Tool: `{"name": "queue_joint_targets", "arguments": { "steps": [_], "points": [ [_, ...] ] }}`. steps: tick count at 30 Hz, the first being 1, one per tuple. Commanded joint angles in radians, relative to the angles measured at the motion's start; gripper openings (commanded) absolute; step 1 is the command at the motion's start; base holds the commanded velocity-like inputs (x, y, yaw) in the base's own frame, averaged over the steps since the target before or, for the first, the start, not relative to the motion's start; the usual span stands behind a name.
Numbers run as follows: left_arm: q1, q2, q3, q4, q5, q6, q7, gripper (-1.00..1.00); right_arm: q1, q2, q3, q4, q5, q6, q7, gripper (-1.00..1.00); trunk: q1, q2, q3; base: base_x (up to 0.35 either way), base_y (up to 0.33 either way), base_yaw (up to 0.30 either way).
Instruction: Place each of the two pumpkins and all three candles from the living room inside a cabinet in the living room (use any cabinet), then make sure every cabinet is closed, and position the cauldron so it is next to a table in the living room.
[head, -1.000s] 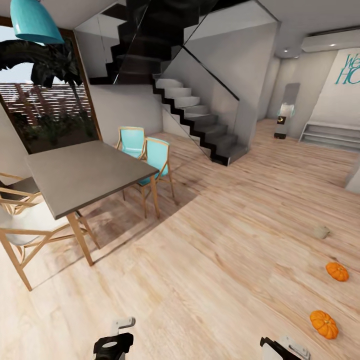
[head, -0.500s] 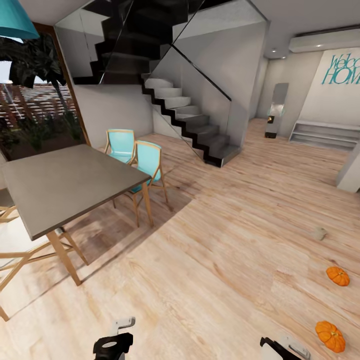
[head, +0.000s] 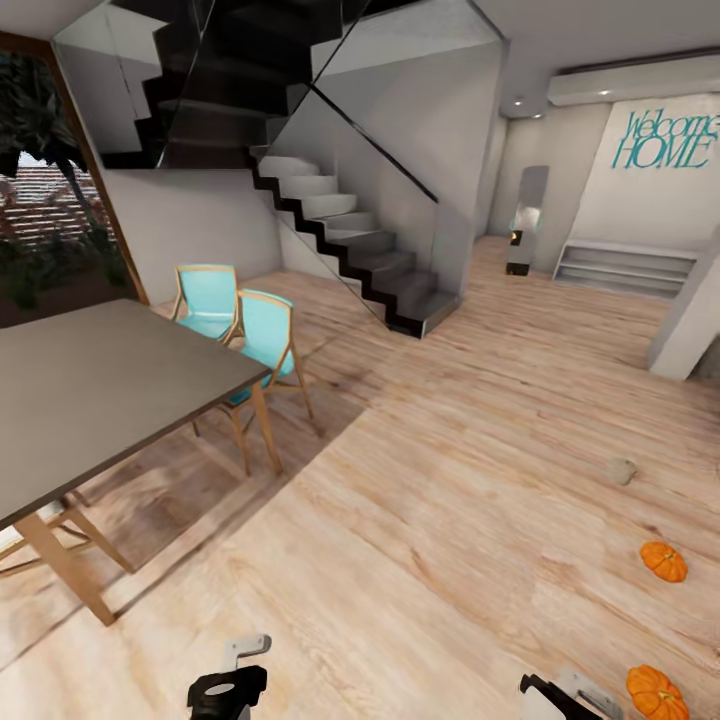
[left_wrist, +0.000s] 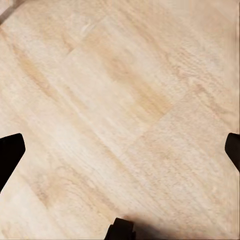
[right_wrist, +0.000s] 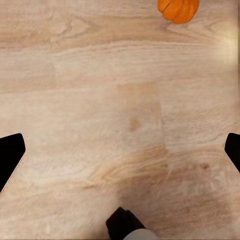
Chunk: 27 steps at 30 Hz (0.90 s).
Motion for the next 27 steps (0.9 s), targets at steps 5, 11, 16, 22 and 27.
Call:
{"name": "queue_joint_targets", "arguments": {
  "steps": [5, 11, 16, 22, 27],
  "points": [
    [0.000, 0.000, 0.000, 0.000, 0.000, 0.000, 0.000, 1.00, 0.000, 0.000, 0.000, 0.000, -0.001, 0.000, 0.000, 1.00, 0.000, 0.000, 0.000, 0.329, -0.065, -0.279],
    [0.000, 0.001, 0.000, 0.000, 0.000, 0.000, 0.000, 1.00, 0.000, 0.000, 0.000, 0.000, -0.001, 0.000, 0.000, 1.00, 0.000, 0.000, 0.000, 0.329, 0.018, -0.281],
    [0.000, 0.001, 0.000, 0.000, 0.000, 0.000, 0.000, 1.00, 0.000, 0.000, 0.000, 0.000, -0.001, 0.000, 0.000, 1.00, 0.000, 0.000, 0.000, 0.329, 0.116, -0.281],
    [0.000, 0.002, 0.000, 0.000, 0.000, 0.001, 0.000, 1.00, 0.000, 0.000, 0.000, 0.000, 0.000, 0.000, 0.000, 1.00, 0.000, 0.000, 0.000, 0.329, 0.125, -0.279],
    [0.000, 0.000, 0.000, 0.000, 0.000, 0.000, 0.000, 1.00, 0.001, 0.000, 0.000, 0.001, 0.001, -0.001, 0.000, 1.00, 0.000, 0.000, 0.000, 0.329, 0.139, -0.106]
  ]
}}
